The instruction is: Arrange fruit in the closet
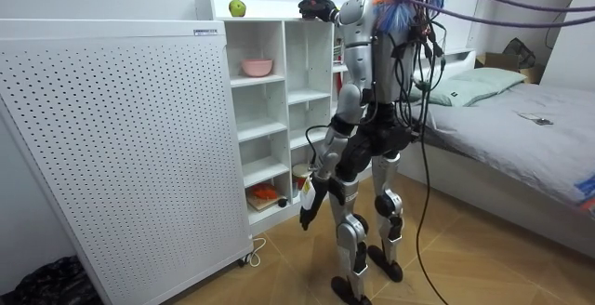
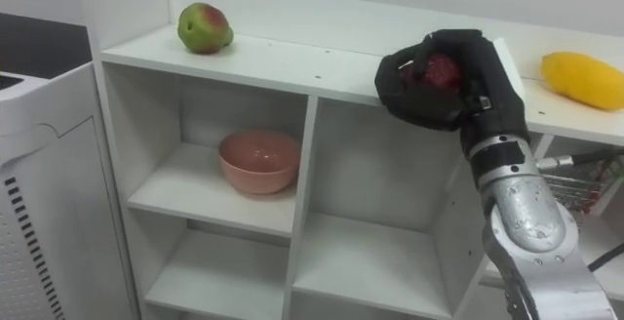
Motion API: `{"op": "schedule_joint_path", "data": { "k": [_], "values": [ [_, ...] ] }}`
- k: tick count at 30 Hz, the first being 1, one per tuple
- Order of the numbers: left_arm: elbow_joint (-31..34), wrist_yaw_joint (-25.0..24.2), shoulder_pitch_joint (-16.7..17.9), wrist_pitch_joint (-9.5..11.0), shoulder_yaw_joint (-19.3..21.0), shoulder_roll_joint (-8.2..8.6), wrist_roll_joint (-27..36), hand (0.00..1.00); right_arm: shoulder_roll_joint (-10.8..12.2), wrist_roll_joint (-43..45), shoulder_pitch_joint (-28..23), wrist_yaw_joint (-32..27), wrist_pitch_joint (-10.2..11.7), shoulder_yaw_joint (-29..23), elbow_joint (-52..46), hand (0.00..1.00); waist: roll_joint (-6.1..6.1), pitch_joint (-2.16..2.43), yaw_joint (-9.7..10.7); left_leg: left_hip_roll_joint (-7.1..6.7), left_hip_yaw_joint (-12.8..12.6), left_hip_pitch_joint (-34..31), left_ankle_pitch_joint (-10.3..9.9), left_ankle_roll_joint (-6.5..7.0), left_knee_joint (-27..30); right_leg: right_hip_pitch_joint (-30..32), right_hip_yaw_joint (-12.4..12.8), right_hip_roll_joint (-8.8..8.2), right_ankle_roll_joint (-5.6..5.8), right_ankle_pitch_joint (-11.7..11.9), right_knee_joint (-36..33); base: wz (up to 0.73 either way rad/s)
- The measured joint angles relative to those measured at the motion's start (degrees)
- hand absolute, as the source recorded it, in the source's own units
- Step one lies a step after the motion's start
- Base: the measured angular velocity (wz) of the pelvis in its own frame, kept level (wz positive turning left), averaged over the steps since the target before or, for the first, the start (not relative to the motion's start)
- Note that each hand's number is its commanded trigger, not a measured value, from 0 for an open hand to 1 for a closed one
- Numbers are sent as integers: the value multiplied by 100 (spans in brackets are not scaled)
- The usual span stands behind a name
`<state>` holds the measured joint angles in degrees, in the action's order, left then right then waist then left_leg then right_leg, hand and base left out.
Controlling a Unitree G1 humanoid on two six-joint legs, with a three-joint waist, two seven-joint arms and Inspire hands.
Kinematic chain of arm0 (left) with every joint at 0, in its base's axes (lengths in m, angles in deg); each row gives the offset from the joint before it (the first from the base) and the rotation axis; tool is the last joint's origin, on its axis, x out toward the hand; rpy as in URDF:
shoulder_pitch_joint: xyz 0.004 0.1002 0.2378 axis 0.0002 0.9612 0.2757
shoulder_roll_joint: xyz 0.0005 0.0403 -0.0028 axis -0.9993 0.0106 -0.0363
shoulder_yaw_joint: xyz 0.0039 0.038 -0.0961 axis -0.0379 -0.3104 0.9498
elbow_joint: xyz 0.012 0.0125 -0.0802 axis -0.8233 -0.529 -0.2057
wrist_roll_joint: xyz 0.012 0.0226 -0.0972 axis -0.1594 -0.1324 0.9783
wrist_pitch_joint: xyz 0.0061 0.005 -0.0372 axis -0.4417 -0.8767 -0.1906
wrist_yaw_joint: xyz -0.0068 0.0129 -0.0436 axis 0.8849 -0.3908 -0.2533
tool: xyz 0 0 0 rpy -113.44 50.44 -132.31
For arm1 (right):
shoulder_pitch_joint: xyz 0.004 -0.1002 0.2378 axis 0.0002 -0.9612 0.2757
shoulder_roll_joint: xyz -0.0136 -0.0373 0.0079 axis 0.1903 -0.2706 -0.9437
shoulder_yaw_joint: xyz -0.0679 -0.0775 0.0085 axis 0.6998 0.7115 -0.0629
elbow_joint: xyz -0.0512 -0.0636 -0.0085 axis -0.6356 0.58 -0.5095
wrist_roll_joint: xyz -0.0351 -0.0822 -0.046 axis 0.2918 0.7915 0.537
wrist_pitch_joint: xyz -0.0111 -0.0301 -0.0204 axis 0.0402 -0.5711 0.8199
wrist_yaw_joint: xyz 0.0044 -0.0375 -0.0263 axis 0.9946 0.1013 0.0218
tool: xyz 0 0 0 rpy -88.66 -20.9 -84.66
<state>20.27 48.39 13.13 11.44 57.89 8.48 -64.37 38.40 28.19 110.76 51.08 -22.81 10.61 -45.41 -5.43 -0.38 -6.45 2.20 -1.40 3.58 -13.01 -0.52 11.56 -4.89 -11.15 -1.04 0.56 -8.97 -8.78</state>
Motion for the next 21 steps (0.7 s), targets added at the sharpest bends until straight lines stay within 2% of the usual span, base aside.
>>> {"op": "schedule_joint_path", "data": {
  "k": [5,8,14,16,18,21],
  "values": [
    [-40,-1,-22,39,-59,-2,0,0,24,7,-268,180,4,261,-590,100,86,1,-18,3,-34,78,1,0,-37,-15,52,8,0,0,4,-4],
    [-105,3,-53,135,-80,11,0,0,173,57,-401,278,1,476,-1128,100,92,4,-27,13,-95,120,1,-1,-73,-18,86,15,0,0,6,-9],
    [-248,116,-168,162,-318,-10,69,0,191,55,-525,571,15,891,-1799,100,62,22,-18,9,-121,93,1,0,-73,16,82,4,0,0,1,-1],
    [-250,122,-165,168,-375,-12,123,0,199,42,-594,685,20,927,-1888,100,61,23,-20,9,-121,81,1,0,-58,16,89,5,0,0,2,0],
    [-266,133,-175,168,-458,-12,139,0,205,13,-676,744,36,999,-1866,100,94,1,-20,10,-123,74,1,0,-30,15,101,6,-1,1,-2,0],
    [-362,226,-276,167,-616,-13,325,0,399,50,-1040,836,101,1213,-1508,100,97,0,-18,13,-149,34,1,0,0,44,159,7,-9,6,-21,-6]
  ]
}}
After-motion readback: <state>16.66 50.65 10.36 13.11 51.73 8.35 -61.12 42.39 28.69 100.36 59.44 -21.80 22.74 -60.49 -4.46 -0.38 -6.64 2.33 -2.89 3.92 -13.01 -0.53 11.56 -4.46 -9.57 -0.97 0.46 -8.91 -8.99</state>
